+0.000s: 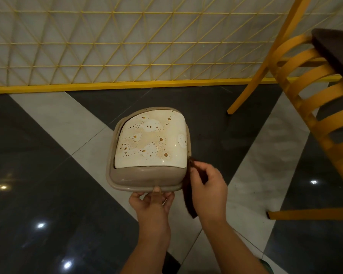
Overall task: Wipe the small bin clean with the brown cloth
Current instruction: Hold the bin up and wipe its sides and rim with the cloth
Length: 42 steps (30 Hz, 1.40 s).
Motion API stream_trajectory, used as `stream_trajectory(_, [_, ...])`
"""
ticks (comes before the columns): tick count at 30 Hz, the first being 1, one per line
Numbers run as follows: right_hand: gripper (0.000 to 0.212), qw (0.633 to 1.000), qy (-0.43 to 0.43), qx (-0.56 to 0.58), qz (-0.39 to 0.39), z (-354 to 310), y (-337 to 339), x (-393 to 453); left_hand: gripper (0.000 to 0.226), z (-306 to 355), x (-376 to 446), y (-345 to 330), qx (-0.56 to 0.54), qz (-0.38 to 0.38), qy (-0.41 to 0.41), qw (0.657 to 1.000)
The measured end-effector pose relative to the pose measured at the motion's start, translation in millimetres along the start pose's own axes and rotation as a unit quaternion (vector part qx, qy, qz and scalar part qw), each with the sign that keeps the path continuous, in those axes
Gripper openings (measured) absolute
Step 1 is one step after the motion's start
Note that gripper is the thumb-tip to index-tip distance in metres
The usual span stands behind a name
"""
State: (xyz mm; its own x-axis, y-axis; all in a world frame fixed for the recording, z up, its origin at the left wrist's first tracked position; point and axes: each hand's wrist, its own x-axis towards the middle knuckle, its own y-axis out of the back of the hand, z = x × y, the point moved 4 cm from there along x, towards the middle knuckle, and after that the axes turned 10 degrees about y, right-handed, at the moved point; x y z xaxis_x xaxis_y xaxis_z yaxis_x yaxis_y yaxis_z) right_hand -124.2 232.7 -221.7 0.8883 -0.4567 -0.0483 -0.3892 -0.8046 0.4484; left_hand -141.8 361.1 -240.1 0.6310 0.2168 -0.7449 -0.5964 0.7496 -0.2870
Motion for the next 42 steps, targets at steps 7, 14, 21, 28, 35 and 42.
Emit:
stream_trajectory(7, [0.019,0.997,-0.005,0.056,-0.048,0.4,-13.4,-34.4,0.021,-3.5,0.6,-6.5,0.014,0.008,0.037,0.999])
stream_trajectory(14, [0.013,0.964,-0.174,0.160,0.124,35.4,17.9,-9.8,0.024,-8.4,-1.8,-9.8,-0.022,-0.017,0.021,0.999])
stream_trajectory(21, [0.026,0.958,-0.146,0.236,0.069,16.6,-7.2,-39.6,0.022,-12.9,-8.5,-15.8,-0.018,-0.023,0.056,0.998])
stream_trajectory(28, [0.025,0.991,-0.005,0.127,0.031,5.9,-1.6,-48.0,0.022,-22.4,-7.2,-17.6,0.032,-0.022,0.069,0.997])
stream_trajectory(35, [0.025,0.967,0.201,-0.156,-0.027,10.0,15.8,-26.9,0.037,-21.7,-5.9,-20.6,-0.015,-0.051,0.028,0.998])
stream_trajectory(42, [0.026,0.921,0.277,-0.251,-0.110,0.6,9.9,-26.6,0.030,-19.6,-4.1,-16.3,-0.003,-0.054,0.016,0.998])
